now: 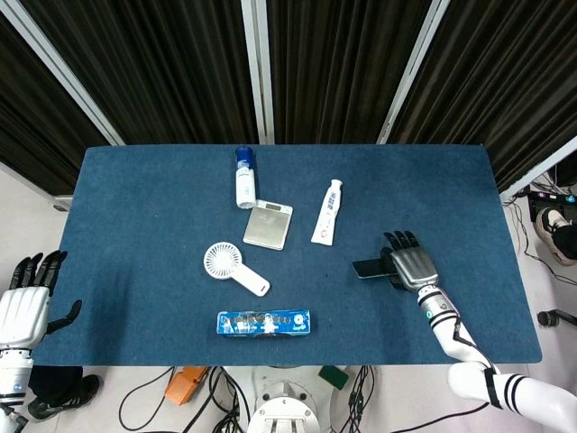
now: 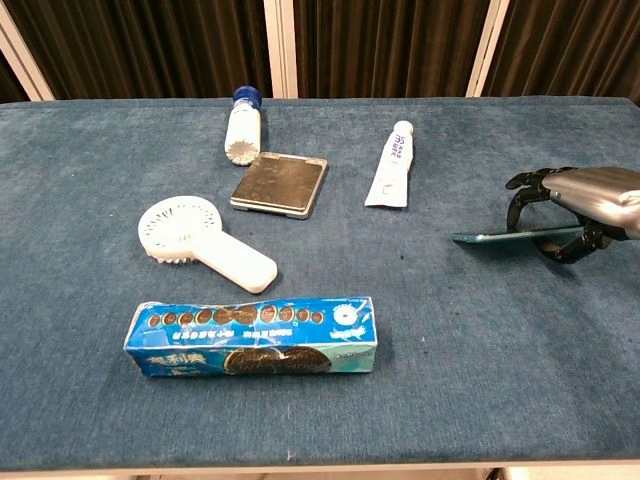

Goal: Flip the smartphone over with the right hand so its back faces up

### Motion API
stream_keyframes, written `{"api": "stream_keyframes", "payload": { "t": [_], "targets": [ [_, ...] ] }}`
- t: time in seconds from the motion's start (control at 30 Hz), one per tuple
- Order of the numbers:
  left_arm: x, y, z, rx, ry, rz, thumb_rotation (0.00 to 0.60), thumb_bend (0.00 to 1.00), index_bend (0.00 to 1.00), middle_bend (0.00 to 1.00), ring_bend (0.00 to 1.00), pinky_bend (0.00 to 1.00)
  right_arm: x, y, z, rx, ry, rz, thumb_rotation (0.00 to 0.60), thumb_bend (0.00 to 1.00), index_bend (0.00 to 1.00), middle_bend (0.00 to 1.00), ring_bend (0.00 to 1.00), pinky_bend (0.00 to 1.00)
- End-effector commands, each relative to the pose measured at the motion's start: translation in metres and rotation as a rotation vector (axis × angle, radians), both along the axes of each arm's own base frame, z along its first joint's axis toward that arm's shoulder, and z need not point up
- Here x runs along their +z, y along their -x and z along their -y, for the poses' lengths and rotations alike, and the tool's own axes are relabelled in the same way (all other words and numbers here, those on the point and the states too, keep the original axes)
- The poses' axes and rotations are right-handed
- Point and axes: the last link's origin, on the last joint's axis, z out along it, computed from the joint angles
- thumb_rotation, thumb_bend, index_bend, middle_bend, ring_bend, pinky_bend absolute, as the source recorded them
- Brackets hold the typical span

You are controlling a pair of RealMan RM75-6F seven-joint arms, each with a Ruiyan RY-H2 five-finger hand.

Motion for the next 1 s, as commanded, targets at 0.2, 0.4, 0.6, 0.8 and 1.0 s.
{"api": "stream_keyframes", "payload": {
  "t": [0.2, 0.4, 0.6, 0.8, 1.0],
  "targets": [
    [0.002, -0.001, 0.0, 0.001, -0.001, -0.006, 0.6, 0.32, 0.03, 0.06, 0.0, 0.0, 0.011, -0.01, 0.018, -0.016, 0.006, 0.001, 0.6, 0.7, 0.42, 0.11, 0.0, 0.07],
    [0.003, -0.001, 0.0, 0.005, 0.002, -0.008, 0.6, 0.32, 0.03, 0.06, 0.0, 0.0, 0.015, -0.014, 0.028, -0.019, 0.009, -0.013, 0.6, 0.7, 0.39, 0.11, 0.0, 0.07],
    [0.002, -0.001, -0.001, 0.007, 0.007, -0.007, 0.6, 0.32, 0.03, 0.06, 0.0, 0.0, 0.018, -0.017, 0.042, -0.034, 0.032, -0.02, 0.6, 0.7, 0.37, 0.11, 0.0, 0.07],
    [0.002, -0.002, -0.001, 0.007, 0.008, -0.007, 0.6, 0.32, 0.03, 0.06, 0.0, 0.0, 0.022, -0.018, 0.053, -0.041, 0.067, -0.03, 0.6, 0.7, 0.35, 0.11, 0.0, 0.07],
    [0.004, -0.003, -0.002, 0.005, 0.005, -0.006, 0.6, 0.32, 0.03, 0.06, 0.0, 0.0, 0.038, -0.018, 0.048, -0.024, 0.129, -0.024, 0.6, 0.7, 0.33, 0.11, 0.0, 0.07]
  ]
}}
